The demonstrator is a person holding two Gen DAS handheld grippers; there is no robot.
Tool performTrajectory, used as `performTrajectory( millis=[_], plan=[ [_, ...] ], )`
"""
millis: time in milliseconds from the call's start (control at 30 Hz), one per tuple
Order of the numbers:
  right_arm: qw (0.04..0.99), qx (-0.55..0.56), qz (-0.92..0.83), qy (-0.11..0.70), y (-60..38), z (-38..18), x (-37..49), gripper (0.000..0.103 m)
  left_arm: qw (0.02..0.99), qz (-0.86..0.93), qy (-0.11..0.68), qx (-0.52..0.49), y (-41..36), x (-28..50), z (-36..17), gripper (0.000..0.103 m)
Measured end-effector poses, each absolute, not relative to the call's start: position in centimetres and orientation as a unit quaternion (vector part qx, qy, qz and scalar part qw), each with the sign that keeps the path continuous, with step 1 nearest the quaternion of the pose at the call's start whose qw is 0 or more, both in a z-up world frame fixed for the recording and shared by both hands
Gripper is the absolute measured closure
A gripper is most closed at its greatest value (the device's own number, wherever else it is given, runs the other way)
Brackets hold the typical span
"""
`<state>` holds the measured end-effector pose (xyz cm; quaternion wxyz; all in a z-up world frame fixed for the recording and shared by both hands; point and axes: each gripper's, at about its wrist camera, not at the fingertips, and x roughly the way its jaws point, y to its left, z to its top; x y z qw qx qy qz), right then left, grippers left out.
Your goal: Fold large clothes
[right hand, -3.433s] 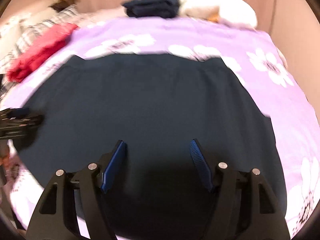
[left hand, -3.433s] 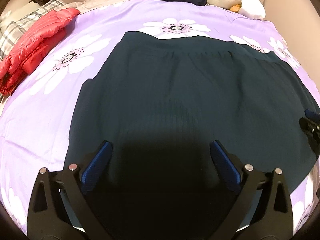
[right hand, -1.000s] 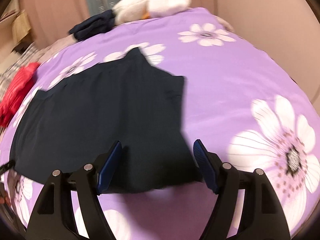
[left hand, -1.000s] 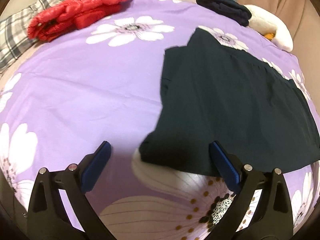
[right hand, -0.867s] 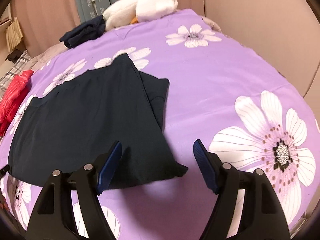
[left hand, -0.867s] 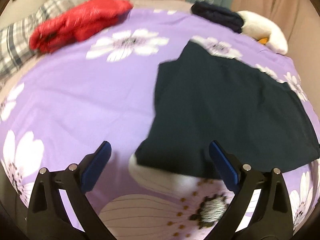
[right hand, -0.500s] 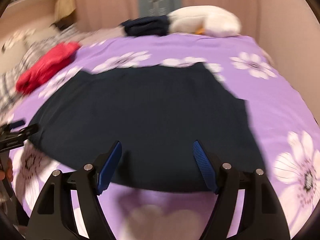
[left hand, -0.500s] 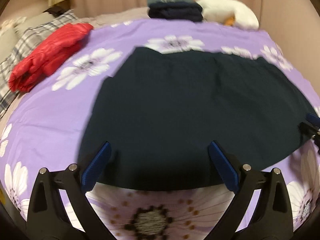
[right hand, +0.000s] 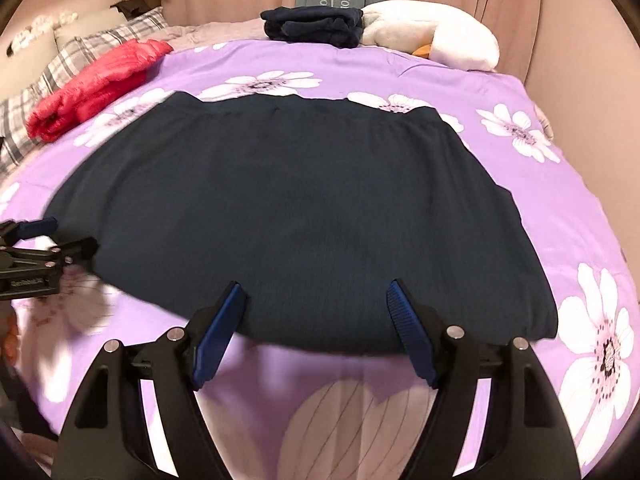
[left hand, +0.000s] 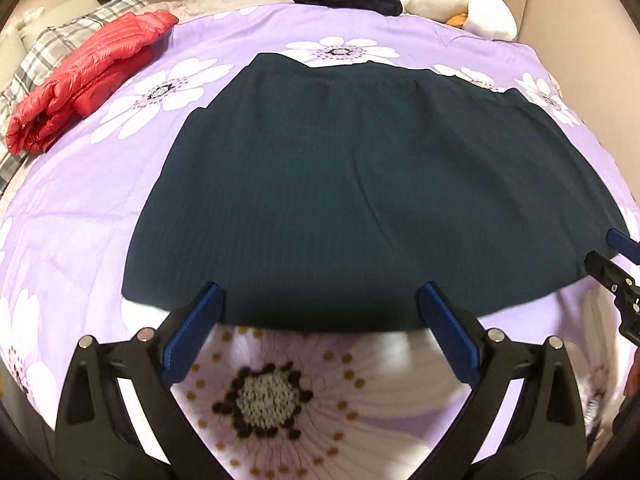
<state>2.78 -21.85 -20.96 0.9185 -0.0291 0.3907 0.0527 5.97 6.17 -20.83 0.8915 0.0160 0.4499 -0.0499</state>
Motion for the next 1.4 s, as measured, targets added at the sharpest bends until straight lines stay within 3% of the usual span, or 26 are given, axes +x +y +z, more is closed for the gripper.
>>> performTrajectory(
  millis=[200,433,733,1133,1400],
  plan=[
    [0.914,-0.024,0.061,0.401,-21.2,-18.1,2.0,0.020,0.891,-0.042,0.452,0.028,5.7,4.7,-18.0,0.002],
    [0.910,-0.011,0.055,0.411,-21.0,-15.4,1.2,0.001,0.899,-0.048,0.434,0.024,5.2,2.9,-13.8,0.002],
    [0.920,-0.022,0.032,0.391,-20.9,-10.6,0.2,0.001,0.917,-0.029,0.396,0.037,4.6,1.4,-7.3,0.002],
    [0.954,-0.019,0.010,0.300,-21.4,-1.0,-2.0,0.001,0.942,-0.038,0.332,0.033,3.9,-0.7,2.1,0.002],
    [0.955,0.003,0.010,0.296,-21.6,-0.5,-3.1,0.001,0.940,-0.031,0.338,0.023,3.6,-1.3,1.6,0.002]
  ],
)
